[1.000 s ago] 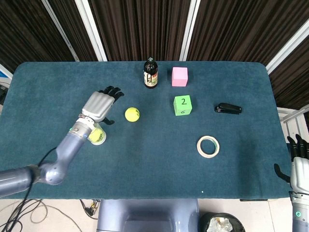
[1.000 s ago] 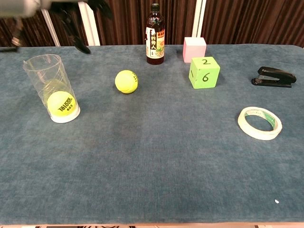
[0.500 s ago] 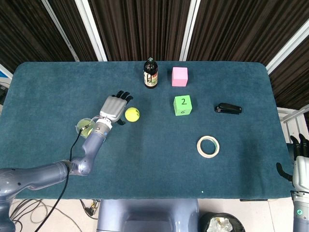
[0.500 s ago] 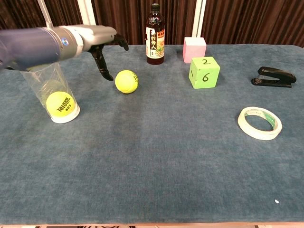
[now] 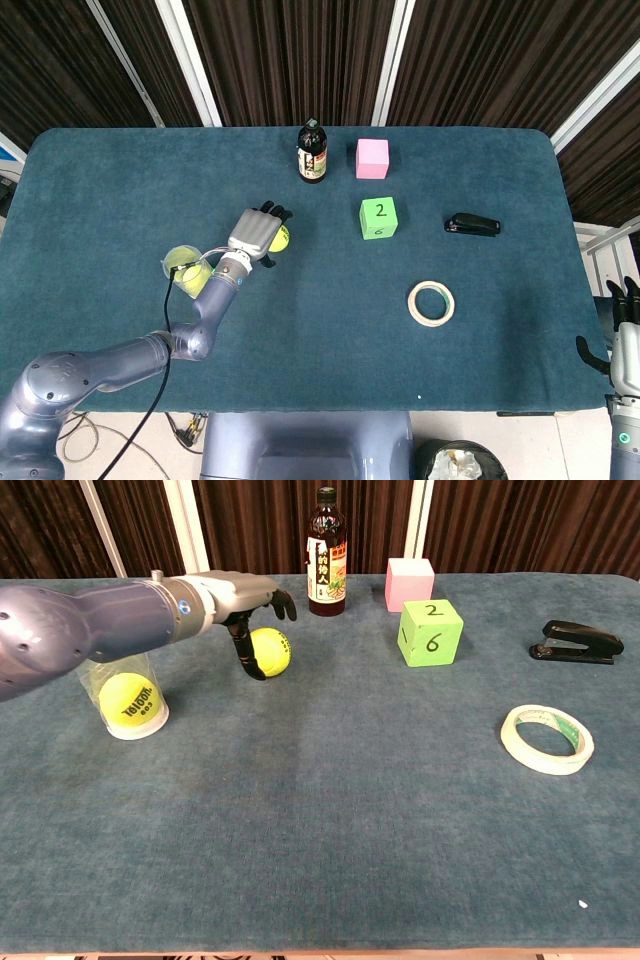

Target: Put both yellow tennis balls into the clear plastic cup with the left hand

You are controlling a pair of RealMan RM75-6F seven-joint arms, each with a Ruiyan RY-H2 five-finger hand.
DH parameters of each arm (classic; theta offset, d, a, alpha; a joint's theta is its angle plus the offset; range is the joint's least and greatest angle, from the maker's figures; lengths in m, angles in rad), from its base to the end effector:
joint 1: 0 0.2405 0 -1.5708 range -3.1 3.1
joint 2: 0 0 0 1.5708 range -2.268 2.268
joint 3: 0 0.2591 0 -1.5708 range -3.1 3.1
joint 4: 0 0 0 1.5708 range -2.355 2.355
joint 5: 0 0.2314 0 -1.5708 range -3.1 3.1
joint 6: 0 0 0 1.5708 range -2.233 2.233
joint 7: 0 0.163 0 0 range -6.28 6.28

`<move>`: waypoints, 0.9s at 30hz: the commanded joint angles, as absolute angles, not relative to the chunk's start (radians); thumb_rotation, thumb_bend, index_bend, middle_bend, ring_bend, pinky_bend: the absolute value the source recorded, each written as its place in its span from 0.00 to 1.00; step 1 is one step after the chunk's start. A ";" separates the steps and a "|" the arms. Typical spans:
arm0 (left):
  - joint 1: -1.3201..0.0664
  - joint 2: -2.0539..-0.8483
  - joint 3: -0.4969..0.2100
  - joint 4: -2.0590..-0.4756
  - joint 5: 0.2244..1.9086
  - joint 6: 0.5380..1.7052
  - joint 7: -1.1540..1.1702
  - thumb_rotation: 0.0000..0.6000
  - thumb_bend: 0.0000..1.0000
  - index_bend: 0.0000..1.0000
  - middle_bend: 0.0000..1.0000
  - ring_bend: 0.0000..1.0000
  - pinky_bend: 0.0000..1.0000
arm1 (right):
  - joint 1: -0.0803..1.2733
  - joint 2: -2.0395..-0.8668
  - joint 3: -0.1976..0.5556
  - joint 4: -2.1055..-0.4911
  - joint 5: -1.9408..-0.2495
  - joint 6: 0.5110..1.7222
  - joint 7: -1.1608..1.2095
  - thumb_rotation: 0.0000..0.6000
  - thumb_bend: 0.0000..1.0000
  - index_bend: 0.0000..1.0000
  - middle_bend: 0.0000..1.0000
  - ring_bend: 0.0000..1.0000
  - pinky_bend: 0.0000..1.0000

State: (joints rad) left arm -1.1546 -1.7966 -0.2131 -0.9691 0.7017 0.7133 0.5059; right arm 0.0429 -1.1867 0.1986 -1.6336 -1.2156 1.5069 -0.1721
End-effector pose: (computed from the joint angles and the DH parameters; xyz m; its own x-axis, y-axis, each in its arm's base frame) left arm -0.0780 0.4717 -0.0979 0.5988 0.2686 0.7545 0.7896 -0.3562 -0.4997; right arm -0.3484 -0.2130 0.1584 0.4398 0.0981 0.8927 -0.8656 0.3112 0.3922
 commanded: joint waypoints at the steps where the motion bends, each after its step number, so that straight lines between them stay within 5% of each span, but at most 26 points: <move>1: -1.165 -1.828 -0.211 -0.930 0.713 0.710 0.514 1.00 0.13 0.22 0.28 0.18 0.45 | 0.043 -1.186 0.200 -1.633 -1.216 1.508 -0.170 1.00 0.35 0.11 0.03 0.06 0.01; 7: -1.164 -1.856 -0.207 -0.891 0.727 0.729 0.535 1.00 0.33 0.30 0.41 0.30 0.59 | 0.040 -1.183 0.202 -1.636 -1.216 1.512 -0.161 1.00 0.35 0.11 0.03 0.06 0.01; 12: -1.162 -1.870 -0.212 -0.868 0.722 0.761 0.568 1.00 0.41 0.36 0.48 0.37 0.67 | 0.039 -1.181 0.202 -1.640 -1.217 1.514 -0.158 1.00 0.35 0.11 0.03 0.06 0.01; 27: -1.124 -1.742 -0.268 -1.040 0.787 0.886 0.561 1.00 0.42 0.38 0.49 0.39 0.69 | 0.036 -1.181 0.203 -1.649 -1.216 1.524 -0.168 1.00 0.35 0.11 0.03 0.06 0.01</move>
